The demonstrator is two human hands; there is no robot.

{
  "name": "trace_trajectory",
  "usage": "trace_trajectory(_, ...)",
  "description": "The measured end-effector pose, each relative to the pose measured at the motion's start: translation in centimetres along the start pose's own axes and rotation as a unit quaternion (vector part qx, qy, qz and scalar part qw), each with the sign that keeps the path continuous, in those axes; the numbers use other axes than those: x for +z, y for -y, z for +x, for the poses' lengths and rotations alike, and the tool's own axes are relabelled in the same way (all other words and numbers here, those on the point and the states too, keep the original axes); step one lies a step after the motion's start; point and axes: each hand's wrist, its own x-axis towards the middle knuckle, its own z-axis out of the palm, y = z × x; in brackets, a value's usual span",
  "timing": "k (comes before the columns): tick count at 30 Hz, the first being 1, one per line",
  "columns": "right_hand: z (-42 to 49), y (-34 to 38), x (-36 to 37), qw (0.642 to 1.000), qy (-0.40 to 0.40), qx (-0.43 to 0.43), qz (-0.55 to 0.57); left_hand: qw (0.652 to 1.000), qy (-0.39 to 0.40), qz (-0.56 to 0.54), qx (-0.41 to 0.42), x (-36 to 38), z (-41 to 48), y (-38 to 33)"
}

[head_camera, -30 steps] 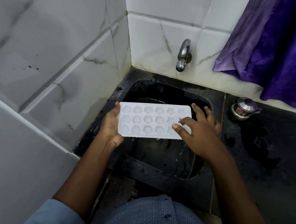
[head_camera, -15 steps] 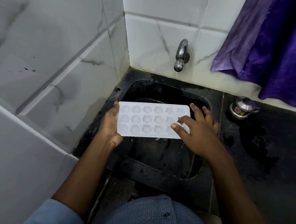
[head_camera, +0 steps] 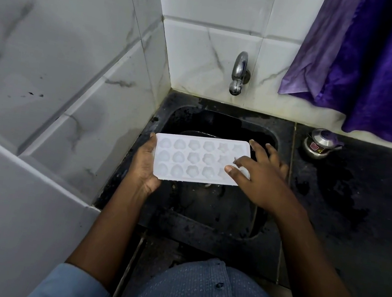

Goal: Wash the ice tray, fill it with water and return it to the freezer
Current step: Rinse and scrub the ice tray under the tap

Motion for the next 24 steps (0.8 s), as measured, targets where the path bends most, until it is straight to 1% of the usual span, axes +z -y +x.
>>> trace_trajectory(4, 0.0, 0.0, -0.3, 1.0, -0.011, -0.004, 0.019, 1.0, -0.002, -0.009, -0.004, 0.0, 0.1, 0.0)
trace_trajectory(8, 0.0, 0.0, -0.4, 1.0, 0.006, -0.006, 0.023, 1.0, 0.0, -0.011, -0.003, 0.0, 0.2, -0.2)
trace_trajectory(14, -0.3, 0.0, -0.8, 0.998, -0.032, -0.037, 0.05, 1.0, 0.004, -0.017, 0.009, -0.2, 0.2, -1.0)
trace_trajectory(20, -0.6, 0.0, -0.6, 0.999, -0.01, -0.039, 0.032, 1.0, -0.01, -0.012, 0.019, -0.2, 0.5, -1.5)
trace_trajectory(24, -0.7, 0.4, -0.7, 0.999, -0.01, -0.04, 0.025, 1.0, -0.011, -0.008, 0.016, 0.0, 0.4, -1.3)
